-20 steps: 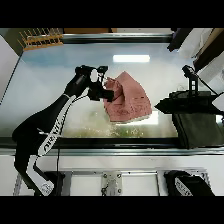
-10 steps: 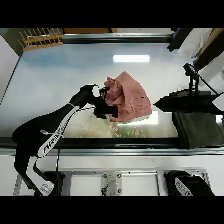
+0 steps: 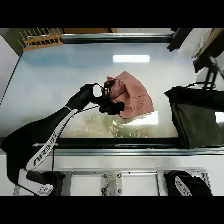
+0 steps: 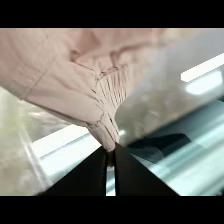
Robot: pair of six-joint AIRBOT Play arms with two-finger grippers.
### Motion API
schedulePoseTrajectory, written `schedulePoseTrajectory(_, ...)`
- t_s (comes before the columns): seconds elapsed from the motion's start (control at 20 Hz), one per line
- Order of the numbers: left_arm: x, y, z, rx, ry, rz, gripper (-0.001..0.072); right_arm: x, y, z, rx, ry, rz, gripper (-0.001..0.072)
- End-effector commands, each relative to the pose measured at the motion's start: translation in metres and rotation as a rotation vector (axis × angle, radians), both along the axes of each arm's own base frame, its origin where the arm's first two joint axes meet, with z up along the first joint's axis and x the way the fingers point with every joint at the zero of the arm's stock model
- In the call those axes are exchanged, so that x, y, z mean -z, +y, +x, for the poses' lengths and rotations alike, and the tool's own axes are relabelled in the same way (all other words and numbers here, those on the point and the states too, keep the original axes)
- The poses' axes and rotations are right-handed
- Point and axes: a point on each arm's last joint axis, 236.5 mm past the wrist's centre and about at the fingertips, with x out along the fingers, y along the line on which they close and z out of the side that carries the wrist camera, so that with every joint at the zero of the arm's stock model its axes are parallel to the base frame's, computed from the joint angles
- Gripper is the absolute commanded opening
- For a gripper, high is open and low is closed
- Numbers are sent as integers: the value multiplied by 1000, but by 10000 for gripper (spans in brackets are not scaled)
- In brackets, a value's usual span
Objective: Fold the clothes and pants, and hang the long-sleeved shirts on hangers.
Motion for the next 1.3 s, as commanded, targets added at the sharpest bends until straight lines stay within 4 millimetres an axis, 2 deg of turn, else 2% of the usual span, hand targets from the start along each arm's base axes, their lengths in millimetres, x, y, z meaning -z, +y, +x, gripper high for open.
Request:
schedulePoseTrajectory(0.0,-71,-39,-40,115,-144,-105,6,-38,-48,10,161,-140,-15,10)
schedulePoseTrajectory(0.1,-97,-79,-76,195,-221,-178,6,-49,-65,7,214,-176,-24,10)
schedulePoseTrajectory(0.2,-111,-115,-103,242,-287,-250,7,-53,-73,5,238,-186,-28,10)
schedulePoseTrajectory(0.25,-116,-128,-110,249,-310,-280,152,-53,-74,4,239,-186,-33,10)
schedulePoseTrajectory(0.3,-120,-135,-112,245,-332,-301,480,-53,-73,4,239,-186,-32,10)
schedulePoseTrajectory(0.35,-124,-136,-106,229,-349,-315,704,-53,-73,4,238,-185,-32,10)
schedulePoseTrajectory(0.4,-127,-130,-96,207,-356,-314,703,-52,-73,4,237,-185,-32,10)
schedulePoseTrajectory(0.45,-129,-117,-79,175,-358,-303,703,-52,-73,4,237,-184,-32,10)
schedulePoseTrajectory(0.55,-126,-71,-34,97,-354,-233,703,-52,-73,4,235,-183,-32,10)
schedulePoseTrajectory(0.6,-115,-34,-8,61,-355,-146,703,-52,-72,3,232,-180,-31,10)
schedulePoseTrajectory(0.7,-84,42,31,-21,-319,24,703,-50,-70,2,226,-171,-30,10)
schedulePoseTrajectory(0.8,-45,110,47,-121,-228,135,703,-46,-68,0,215,-153,-30,10)
schedulePoseTrajectory(0.9,2,179,43,-239,-91,213,703,-43,-66,-3,206,-138,-30,10)
schedulePoseTrajectory(1.05,52,251,18,-329,66,269,702,-42,-65,-3,203,-134,-29,10)
schedulePoseTrajectory(1.1,64,264,10,-337,104,256,702,-42,-65,-3,203,-134,-29,10)
schedulePoseTrajectory(1.15,72,266,4,-327,130,214,702,-42,-65,-3,203,-134,-29,10)
schedulePoseTrajectory(1.25,81,255,-4,-297,179,92,702,-42,-65,-3,203,-134,-28,10)
